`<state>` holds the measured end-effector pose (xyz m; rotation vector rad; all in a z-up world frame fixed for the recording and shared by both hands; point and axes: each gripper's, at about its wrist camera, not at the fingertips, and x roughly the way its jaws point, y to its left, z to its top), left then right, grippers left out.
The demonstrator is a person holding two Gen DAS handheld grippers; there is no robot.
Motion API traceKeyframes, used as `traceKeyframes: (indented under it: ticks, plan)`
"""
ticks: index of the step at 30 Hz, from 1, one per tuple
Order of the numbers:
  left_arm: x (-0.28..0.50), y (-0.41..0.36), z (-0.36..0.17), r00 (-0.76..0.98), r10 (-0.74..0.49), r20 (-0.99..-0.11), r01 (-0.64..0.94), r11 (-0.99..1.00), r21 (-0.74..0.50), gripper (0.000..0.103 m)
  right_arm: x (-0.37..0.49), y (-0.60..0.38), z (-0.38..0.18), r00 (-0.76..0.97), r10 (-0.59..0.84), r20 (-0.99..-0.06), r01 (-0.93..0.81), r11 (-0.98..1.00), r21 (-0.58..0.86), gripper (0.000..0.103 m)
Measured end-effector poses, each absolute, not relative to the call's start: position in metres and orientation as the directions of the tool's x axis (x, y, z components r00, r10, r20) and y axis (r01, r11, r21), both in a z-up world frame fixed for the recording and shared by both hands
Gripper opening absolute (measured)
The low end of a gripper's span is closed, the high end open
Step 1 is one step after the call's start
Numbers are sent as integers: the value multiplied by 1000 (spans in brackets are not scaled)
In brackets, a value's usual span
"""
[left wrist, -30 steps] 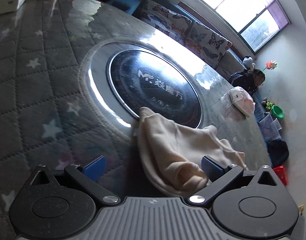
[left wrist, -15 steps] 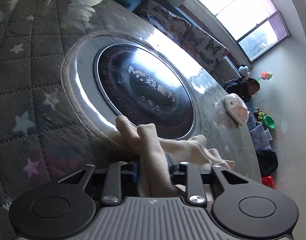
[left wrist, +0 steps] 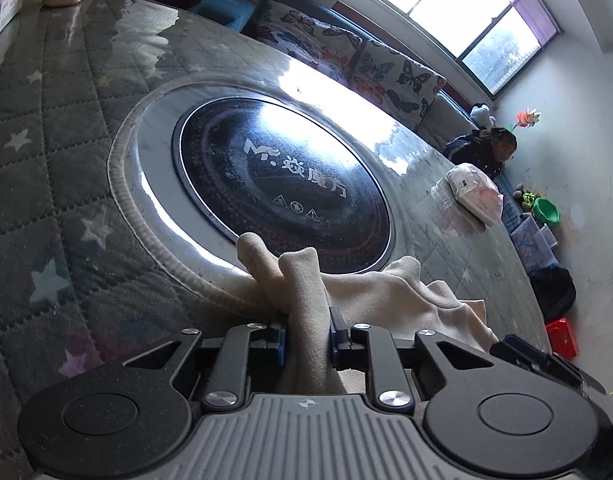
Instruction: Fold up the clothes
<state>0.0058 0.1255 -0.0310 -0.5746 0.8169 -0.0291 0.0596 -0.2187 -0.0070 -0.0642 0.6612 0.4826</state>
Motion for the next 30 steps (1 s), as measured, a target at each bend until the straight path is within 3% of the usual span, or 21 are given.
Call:
traceKeyframes:
  ticks: [7, 12, 13, 24, 30]
  plan:
    - [10, 118, -29, 690, -214, -691, -158, 888, -432, 21, 82, -230, -29, 635, 463, -619, -424, 878, 222, 44]
    - [13, 113, -25, 691, -204, -694, -139, 904, -404, 18, 69, -229, -24, 633, 493, -597, -445, 863, 240, 13]
    - [15, 110, -22, 693, -206, -691, -128, 908, -399, 17, 66, -229, -22, 637, 496, -590, -448, 861, 240, 11]
    - [52, 53, 6, 708, -301, -639, 53, 924, -378, 14, 52, -269, 23, 762, 388, -519, -384, 915, 121, 9]
    - [87, -1, 10, 689, -375, -621, 169, 916, -365, 14, 61, -307, 36, 827, 241, -507, -271, 962, 14, 9]
